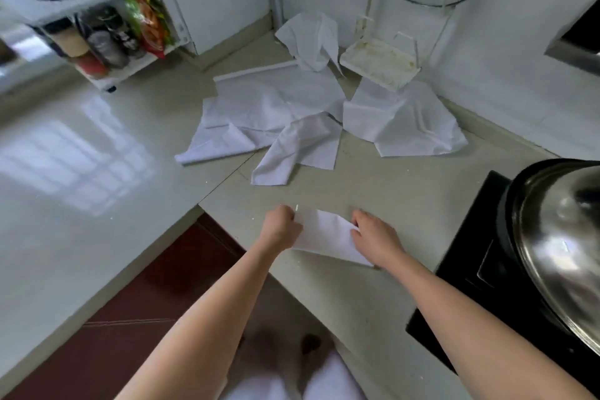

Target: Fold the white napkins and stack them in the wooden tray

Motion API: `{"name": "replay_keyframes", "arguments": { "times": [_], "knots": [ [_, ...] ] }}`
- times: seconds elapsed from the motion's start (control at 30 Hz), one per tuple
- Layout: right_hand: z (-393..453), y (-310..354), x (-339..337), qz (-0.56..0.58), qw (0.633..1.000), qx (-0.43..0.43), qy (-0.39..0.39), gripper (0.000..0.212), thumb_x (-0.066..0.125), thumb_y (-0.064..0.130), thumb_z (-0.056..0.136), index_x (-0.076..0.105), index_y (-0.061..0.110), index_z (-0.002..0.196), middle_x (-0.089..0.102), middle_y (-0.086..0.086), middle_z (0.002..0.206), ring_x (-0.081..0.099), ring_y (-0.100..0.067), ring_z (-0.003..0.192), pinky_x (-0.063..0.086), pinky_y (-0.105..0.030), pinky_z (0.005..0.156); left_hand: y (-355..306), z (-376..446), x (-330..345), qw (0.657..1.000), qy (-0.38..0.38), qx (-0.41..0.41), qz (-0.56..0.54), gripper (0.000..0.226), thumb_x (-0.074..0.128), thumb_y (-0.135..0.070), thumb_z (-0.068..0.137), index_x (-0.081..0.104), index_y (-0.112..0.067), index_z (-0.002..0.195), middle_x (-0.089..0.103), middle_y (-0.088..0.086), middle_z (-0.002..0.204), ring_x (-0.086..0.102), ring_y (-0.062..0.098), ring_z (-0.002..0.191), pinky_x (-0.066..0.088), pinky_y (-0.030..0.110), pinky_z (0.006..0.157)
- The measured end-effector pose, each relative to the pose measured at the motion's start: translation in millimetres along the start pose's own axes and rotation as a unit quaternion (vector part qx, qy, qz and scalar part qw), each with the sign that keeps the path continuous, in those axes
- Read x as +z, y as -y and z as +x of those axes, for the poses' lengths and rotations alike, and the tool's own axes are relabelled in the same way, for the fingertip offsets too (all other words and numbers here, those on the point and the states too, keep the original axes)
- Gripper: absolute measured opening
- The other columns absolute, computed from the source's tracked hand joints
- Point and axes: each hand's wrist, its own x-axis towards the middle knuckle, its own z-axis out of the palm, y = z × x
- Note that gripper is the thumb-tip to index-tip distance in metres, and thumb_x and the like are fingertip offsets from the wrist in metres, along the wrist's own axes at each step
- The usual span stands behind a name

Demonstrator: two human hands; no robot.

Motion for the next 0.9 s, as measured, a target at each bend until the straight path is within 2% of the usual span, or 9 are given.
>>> {"name": "replay_keyframes", "arguments": {
  "times": [0.03, 0.1, 0.17, 0.27, 0.47, 0.63, 0.7, 0.8, 0.9],
  "knots": [
    [-2, 6, -3, 0.013, 1.0, -0.012, -0.001, 0.014, 0.046, 0.019, 0.095, 0.05, 0.009, 0.105, 0.059, -0.013, 0.111, 0.056, -0.031, 0.102, 0.038, -0.034, 0.074, 5, -7, -3, 0.999, -0.014, -0.011, -0.041, 0.023, 0.059, -0.011, 0.086, 0.047, -0.008, 0.066, 0.048, 0.007, 0.069, 0.045, 0.021, 0.061, 0.033, 0.027, 0.053],
    [-5, 27, -10, 0.029, 0.998, -0.061, 0.0, 0.009, 0.047, 0.019, 0.094, 0.046, 0.012, 0.098, 0.06, -0.014, 0.1, 0.056, -0.033, 0.095, 0.034, -0.035, 0.069, 20, -25, -15, 0.99, -0.054, -0.024, -0.127, 0.015, 0.059, -0.016, 0.089, 0.061, -0.002, 0.085, 0.059, 0.01, 0.082, 0.054, 0.024, 0.074, 0.039, 0.028, 0.061],
    [-8, 58, -15, 0.035, 0.992, -0.124, 0.012, 0.01, 0.047, 0.019, 0.092, 0.04, 0.013, 0.089, 0.054, -0.01, 0.084, 0.052, -0.034, 0.081, 0.03, -0.034, 0.063, 46, -47, -30, 0.974, -0.114, -0.042, -0.194, 0.018, 0.059, -0.017, 0.09, 0.061, 0.0, 0.092, 0.06, 0.009, 0.085, 0.054, 0.023, 0.078, 0.038, 0.03, 0.062],
    [-21, 118, -11, 0.031, 0.978, -0.204, 0.037, 0.013, 0.049, 0.02, 0.09, 0.039, 0.013, 0.085, 0.047, -0.003, 0.071, 0.044, -0.027, 0.067, 0.03, -0.034, 0.058, 99, -97, -47, 0.937, -0.224, -0.074, -0.259, 0.014, 0.062, -0.018, 0.088, 0.06, -0.004, 0.088, 0.058, 0.003, 0.08, 0.05, 0.017, 0.074, 0.034, 0.025, 0.056],
    [-107, 258, 52, 0.029, 0.922, -0.351, 0.161, 0.008, 0.052, 0.012, 0.082, 0.055, 0.005, 0.078, 0.057, -0.007, 0.071, 0.052, -0.024, 0.068, 0.034, -0.033, 0.057, 230, -262, -35, 0.855, -0.377, -0.185, -0.306, 0.009, 0.061, -0.014, 0.085, 0.056, -0.009, 0.08, 0.058, 0.002, 0.078, 0.05, 0.016, 0.074, 0.034, 0.024, 0.059],
    [-263, 359, 127, -0.021, 0.844, -0.476, 0.249, 0.021, 0.062, 0.022, 0.085, 0.055, 0.013, 0.067, 0.053, 0.0, 0.062, 0.052, -0.019, 0.065, 0.033, -0.03, 0.055, 324, -454, 25, 0.731, -0.499, -0.318, -0.34, 0.017, 0.063, -0.02, 0.082, 0.053, -0.009, 0.074, 0.049, 0.001, 0.068, 0.044, 0.018, 0.068, 0.028, 0.023, 0.052],
    [-341, 385, 161, -0.041, 0.807, -0.522, 0.274, 0.021, 0.063, 0.024, 0.085, 0.056, 0.015, 0.067, 0.055, 0.001, 0.065, 0.055, -0.02, 0.069, 0.037, -0.03, 0.058, 351, -536, 61, 0.683, -0.53, -0.365, -0.346, 0.014, 0.064, -0.015, 0.085, 0.055, -0.006, 0.08, 0.052, 0.005, 0.074, 0.045, 0.019, 0.071, 0.029, 0.02, 0.053],
    [-456, 407, 204, -0.042, 0.752, -0.582, 0.308, 0.021, 0.061, 0.025, 0.088, 0.059, 0.007, 0.077, 0.057, -0.002, 0.071, 0.055, -0.022, 0.07, 0.038, -0.031, 0.057, 377, -645, 118, 0.599, -0.578, -0.432, -0.348, 0.014, 0.063, -0.017, 0.087, 0.057, -0.005, 0.089, 0.059, 0.009, 0.087, 0.052, 0.024, 0.08, 0.035, 0.03, 0.064],
    [-554, 416, 240, -0.033, 0.7, -0.626, 0.342, 0.016, 0.06, 0.02, 0.088, 0.057, 0.005, 0.081, 0.054, -0.001, 0.071, 0.052, -0.021, 0.07, 0.036, -0.028, 0.052, 392, -737, 167, 0.513, -0.605, -0.495, -0.356, 0.019, 0.061, -0.023, 0.091, 0.059, -0.008, 0.103, 0.059, 0.004, 0.099, 0.055, 0.024, 0.091, 0.037, 0.029, 0.072]
  ]
}}
